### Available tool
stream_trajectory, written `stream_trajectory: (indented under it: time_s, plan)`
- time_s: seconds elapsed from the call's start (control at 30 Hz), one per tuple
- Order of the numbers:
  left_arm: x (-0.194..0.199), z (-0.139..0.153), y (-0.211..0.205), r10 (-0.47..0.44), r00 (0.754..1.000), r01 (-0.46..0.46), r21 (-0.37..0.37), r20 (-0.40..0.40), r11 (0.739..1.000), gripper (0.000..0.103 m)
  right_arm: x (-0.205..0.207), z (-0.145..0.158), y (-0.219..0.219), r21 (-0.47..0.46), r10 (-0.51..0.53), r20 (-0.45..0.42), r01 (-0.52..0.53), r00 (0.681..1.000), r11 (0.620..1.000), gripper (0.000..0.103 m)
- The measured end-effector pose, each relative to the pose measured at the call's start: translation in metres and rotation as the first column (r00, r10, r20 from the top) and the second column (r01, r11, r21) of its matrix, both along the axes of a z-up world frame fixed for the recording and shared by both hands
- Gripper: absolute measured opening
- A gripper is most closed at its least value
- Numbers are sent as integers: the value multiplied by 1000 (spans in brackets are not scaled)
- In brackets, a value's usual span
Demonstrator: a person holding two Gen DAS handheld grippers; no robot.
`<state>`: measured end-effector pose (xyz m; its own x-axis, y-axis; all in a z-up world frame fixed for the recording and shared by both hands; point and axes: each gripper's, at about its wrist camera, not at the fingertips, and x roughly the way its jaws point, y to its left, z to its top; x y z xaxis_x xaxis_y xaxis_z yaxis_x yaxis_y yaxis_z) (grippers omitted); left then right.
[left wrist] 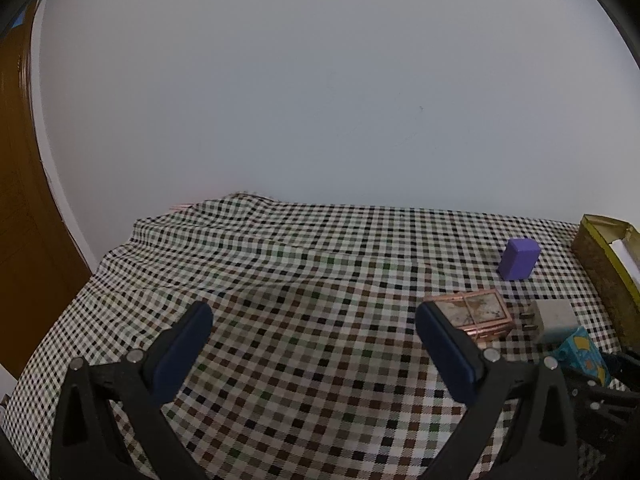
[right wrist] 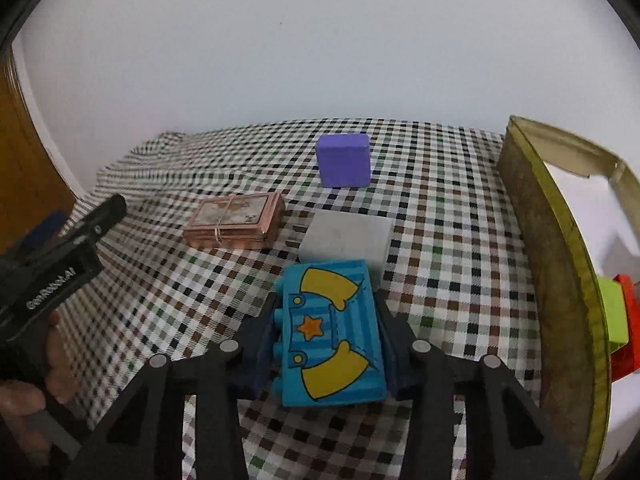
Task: Organize rigid objects
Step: 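Grasp the blue printed brick with the right gripper while the left grasps the copper picture box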
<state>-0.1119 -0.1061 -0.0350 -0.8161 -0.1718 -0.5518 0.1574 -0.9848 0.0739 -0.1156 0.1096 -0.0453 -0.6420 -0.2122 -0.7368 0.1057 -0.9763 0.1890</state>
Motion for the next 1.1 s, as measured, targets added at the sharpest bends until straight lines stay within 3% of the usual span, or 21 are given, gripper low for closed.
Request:
stream_trajectory:
  time_s: [0.13, 0.3, 0.47, 0.6, 0.83, 1.0, 1.1]
  plan:
    - [-2, -3, -3, -10, 1000, 10, 26, 6, 1000, 103, 10, 8, 8, -67, 8, -57, -12, 998, 998, 45]
    - [-5, -6, 0, -77, 997, 75, 58, 25, 995, 103, 32, 35, 10, -9, -17, -233, 15, 972, 1000, 45]
    - [-16, -10, 9, -127, 991, 119, 154, 46, 981, 103, 39, 49, 18, 47, -68, -343, 90, 937, 995, 45]
    - [-31, -14, 31, -137, 987, 121, 167, 88, 979, 103, 39, 53, 24, 46, -103, -352, 128, 930, 991, 45]
    - [-60, -23, 64, -120, 977, 101, 112, 174, 989, 102, 38, 55, 34, 32, -142, -353, 164, 925, 986, 45]
    - [-79, -36, 69, -127, 956, 81, 179, 263, 980, 95, 37, 53, 32, 28, -150, -346, 170, 926, 985, 45]
    - [-81, -41, 72, -135, 947, 85, 177, 292, 981, 93, 38, 53, 29, 32, -145, -340, 166, 929, 986, 45]
